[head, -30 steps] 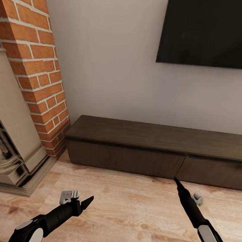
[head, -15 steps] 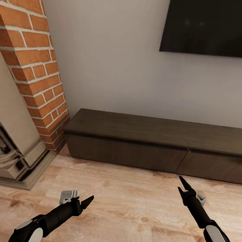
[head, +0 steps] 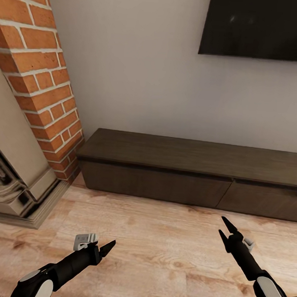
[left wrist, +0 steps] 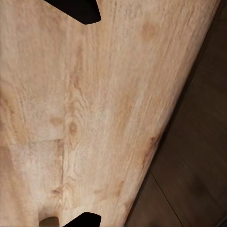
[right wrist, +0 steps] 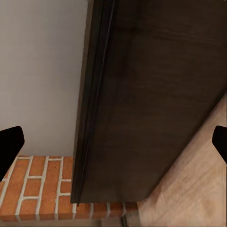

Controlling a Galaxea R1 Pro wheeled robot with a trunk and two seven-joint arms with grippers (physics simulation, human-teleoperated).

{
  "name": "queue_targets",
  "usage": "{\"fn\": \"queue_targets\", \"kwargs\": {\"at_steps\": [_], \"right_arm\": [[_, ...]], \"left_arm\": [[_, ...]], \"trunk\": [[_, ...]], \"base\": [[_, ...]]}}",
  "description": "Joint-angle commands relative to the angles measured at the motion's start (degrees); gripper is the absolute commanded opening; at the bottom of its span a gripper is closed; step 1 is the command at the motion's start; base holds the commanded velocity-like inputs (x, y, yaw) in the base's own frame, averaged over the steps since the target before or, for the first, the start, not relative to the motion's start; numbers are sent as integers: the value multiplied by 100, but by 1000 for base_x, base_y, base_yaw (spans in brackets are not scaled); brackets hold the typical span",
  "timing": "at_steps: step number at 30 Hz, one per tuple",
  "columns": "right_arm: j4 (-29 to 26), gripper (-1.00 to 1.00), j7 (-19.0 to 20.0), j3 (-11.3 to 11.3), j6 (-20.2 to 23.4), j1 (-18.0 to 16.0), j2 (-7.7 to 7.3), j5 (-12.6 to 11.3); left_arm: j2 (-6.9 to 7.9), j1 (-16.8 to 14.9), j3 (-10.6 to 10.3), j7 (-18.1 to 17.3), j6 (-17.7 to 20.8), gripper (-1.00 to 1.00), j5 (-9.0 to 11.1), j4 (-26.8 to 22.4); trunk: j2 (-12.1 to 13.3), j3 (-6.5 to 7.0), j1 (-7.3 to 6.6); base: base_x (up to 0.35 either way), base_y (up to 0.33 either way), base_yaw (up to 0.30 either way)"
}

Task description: Place each of the two pumpkins and all three candles from the living room inside a cabinet in the living room (use any cabinet), then make sure every cabinet is closed, and position the cauldron so it is next to a table in the living room.

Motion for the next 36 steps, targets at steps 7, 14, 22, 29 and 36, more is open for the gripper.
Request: {"fn": "queue_targets", "kwargs": {"at_steps": [7,14,22,29,36], "right_arm": [[-1,100,27,2,32,-2,-34,-15],[0,100,29,51,26,-2,-24,-8],[-21,100,43,43,50,2,41,-56],[-64,100,44,38,77,6,207,-77],[-46,100,11,73,45,6,246,-49]], "left_arm": [[-1,-1,9,-8,45,100,39,-1],[-1,-1,12,-7,43,100,39,5],[-1,0,7,-7,39,100,33,13],[-1,-2,10,-8,40,100,31,17],[-1,1,11,-7,39,100,31,16]], "trunk": [[-2,-4,-1],[-2,-4,-1],[-2,0,-1],[-2,5,-1],[-2,5,-1]], "base": [[0,0,0],[0,0,0],[0,0,0],[0,0,0],[0,0,0]]}}
